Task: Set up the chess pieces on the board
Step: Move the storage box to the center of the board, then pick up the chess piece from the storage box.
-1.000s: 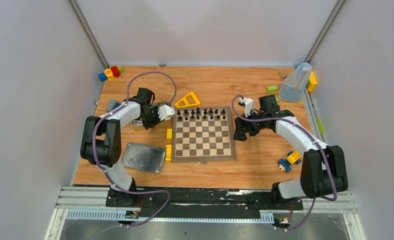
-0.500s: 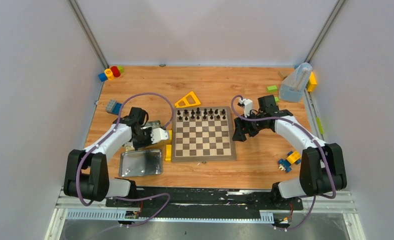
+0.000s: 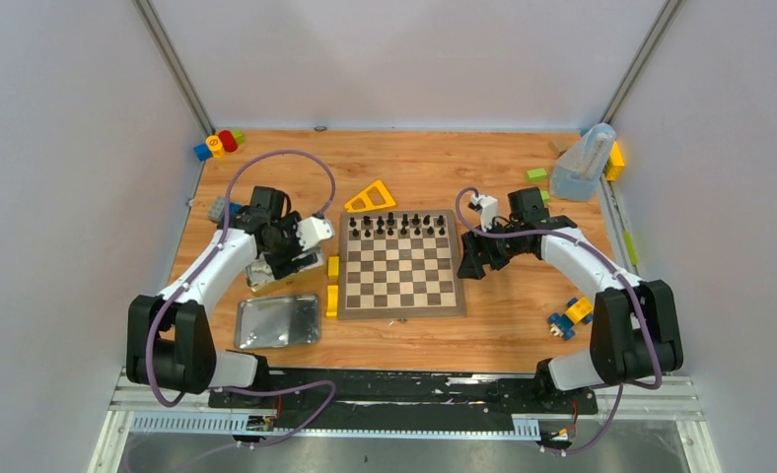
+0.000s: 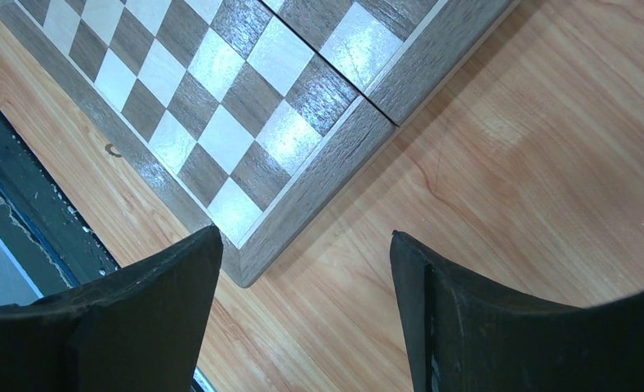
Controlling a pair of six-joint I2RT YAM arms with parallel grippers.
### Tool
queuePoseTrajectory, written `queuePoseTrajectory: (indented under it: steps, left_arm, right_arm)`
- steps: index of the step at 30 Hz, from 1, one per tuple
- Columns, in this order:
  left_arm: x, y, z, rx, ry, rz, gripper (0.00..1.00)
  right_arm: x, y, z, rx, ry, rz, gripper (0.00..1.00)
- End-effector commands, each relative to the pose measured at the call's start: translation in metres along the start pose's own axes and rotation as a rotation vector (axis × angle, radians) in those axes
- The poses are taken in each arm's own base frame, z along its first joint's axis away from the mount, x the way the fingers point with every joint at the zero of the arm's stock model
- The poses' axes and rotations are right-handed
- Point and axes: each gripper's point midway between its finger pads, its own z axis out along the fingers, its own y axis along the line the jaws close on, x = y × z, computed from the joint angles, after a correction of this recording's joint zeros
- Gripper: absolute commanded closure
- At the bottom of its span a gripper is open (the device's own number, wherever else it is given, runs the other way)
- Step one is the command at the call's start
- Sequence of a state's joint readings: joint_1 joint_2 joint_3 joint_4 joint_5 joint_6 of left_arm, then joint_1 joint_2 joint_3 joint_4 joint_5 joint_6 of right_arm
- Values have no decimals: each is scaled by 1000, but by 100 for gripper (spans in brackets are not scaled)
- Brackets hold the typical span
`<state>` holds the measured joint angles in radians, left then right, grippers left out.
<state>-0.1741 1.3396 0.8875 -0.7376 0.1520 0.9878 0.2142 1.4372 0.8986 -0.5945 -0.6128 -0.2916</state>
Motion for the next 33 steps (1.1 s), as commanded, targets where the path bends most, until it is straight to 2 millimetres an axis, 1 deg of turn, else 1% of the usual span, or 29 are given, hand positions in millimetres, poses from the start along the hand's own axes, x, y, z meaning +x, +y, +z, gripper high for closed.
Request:
queuePoseTrajectory:
  steps: [1,3,5,8,12,13,16,23,27,33]
  left_arm:
    - [-37,29,-5,-69,-130,-219,19]
    - [-44,27,-2,-32,-142,-312,21]
    - [-49,26,0,-3,-145,-360,22]
    - [-52,31,4,-7,-144,-419,24]
    - [-55,40,9,-25,-135,-507,32]
    - [-54,41,12,-25,-126,-530,36]
    - [-53,47,19,-43,-109,-565,42]
    - [-50,60,30,-99,-95,-642,47]
    - [-50,62,35,-111,-103,-663,49]
    - [-52,62,43,-98,-109,-679,56]
  right_arm:
    - [-24,10,-15,-16,-76,-48,24]
    - [-25,10,-16,-14,-81,-54,24]
    - [-25,10,-16,-9,-81,-54,24]
    - [-24,10,-16,-7,-80,-57,24]
    - [-24,9,-16,-4,-79,-53,24]
    - [-24,9,-16,-5,-78,-52,24]
    - [-23,8,-15,-6,-73,-47,24]
    - [-22,7,-13,-3,-68,-42,25]
    - [-21,7,-13,-3,-64,-40,25]
    - [-20,6,-12,-3,-60,-37,25]
